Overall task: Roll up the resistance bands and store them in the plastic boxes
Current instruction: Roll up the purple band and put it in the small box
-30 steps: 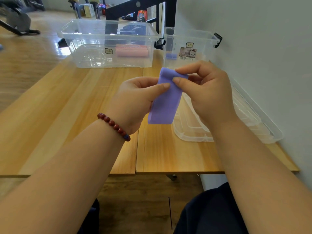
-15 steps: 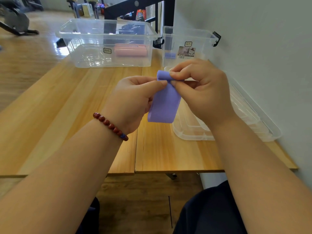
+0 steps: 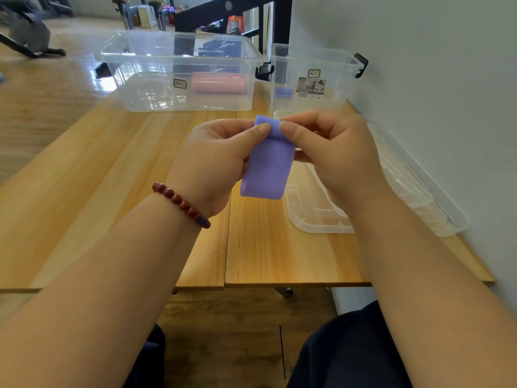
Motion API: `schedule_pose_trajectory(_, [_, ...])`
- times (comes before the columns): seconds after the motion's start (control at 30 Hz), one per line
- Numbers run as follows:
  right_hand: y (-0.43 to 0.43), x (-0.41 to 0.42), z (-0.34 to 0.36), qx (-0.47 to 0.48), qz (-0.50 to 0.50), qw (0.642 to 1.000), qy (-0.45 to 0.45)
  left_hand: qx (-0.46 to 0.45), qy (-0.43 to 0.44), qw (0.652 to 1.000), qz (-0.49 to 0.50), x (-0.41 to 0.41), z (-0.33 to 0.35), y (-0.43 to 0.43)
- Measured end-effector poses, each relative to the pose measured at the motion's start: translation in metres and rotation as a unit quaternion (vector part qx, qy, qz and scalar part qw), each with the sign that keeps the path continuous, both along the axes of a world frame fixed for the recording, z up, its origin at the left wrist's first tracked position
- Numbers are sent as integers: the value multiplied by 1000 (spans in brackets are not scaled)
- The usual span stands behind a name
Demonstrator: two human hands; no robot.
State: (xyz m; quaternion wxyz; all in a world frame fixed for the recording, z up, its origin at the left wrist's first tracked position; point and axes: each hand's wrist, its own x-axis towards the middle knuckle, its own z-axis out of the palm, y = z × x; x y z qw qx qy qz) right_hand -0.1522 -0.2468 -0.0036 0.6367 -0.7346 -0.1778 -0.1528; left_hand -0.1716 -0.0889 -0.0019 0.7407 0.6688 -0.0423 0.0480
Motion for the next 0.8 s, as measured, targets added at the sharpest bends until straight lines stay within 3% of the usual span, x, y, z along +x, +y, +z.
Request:
schedule_pose_trajectory(0.43, [1, -3, -1, -66, -80, 991, -90, -21, 69, 997, -22, 1, 2, 0])
schedule_pose_trajectory(0.8, [4, -1, -6, -75, -54, 987, -128, -109, 142, 980, -85, 0, 14, 12])
